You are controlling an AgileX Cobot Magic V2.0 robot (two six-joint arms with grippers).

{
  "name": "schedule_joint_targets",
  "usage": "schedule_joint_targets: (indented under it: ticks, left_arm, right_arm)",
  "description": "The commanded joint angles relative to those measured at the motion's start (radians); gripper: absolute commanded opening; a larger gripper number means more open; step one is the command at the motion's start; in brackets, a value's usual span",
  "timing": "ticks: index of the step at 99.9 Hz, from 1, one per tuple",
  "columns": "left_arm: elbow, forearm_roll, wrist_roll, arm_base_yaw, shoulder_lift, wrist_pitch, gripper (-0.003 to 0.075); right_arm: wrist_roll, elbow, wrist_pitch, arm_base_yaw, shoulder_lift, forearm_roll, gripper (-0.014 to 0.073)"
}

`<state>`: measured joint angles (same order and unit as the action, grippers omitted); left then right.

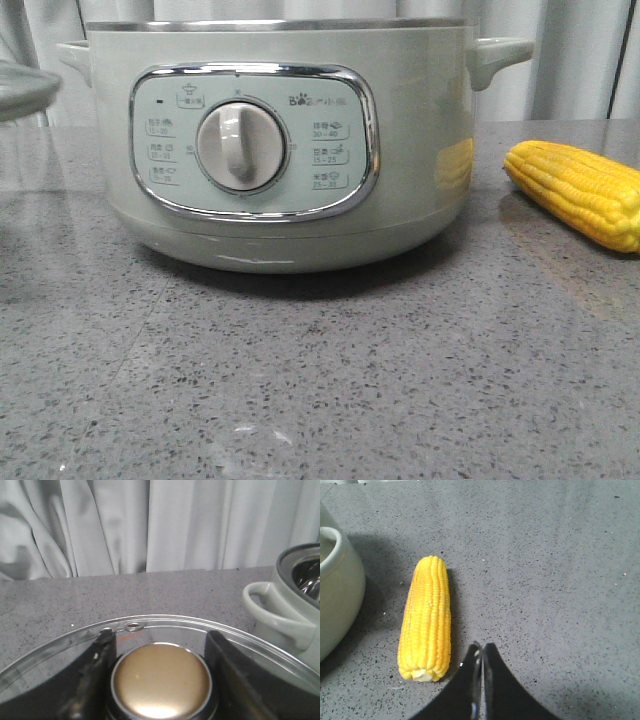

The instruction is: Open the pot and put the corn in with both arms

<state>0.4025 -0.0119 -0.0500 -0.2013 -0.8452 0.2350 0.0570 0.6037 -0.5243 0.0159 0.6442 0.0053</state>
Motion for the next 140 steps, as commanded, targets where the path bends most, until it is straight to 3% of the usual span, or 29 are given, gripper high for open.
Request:
schedule_joint_targets:
  ticks: [1,23,47,109,118,140]
  left_arm:
    - [0.035,-0.008,-0.001,0.002,-0.057,0.185,-0.0020]
    - [0.035,-0.008,-0.001,0.002,-0.251,0.409,-0.0020]
    - [0.035,-0.008,-0.001,0.002,-0.408,0.558,-0.0020]
    - [0.035,-0.008,-0.001,0.002,-0.561,0.626,-0.0015]
    - [0.035,-0.008,-0.001,0.002,-0.566,0.623,0.0037]
    - [0.035,-0.008,-0.003,0.002,-0.570,0.615,0.0287]
  right_arm:
    - [-0.002,0.037,0.066,0.001,0.007,-0.005,-0.0064]
    - [-0.002,0.037,0.058,0.001,0.007,-0.005,-0.0064]
    - [-0.002,0.037,0.042,0.001,0.007,-0.005,-0.0064]
    - [-0.002,0.037,0.036,0.001,0.007,-0.005,-0.0064]
    - [-0.002,0.037,0.036,0.001,0.007,-0.005,-0.0064]
    - [-0.002,0.037,0.034,0.001,0.007,-0.005,-0.0064]
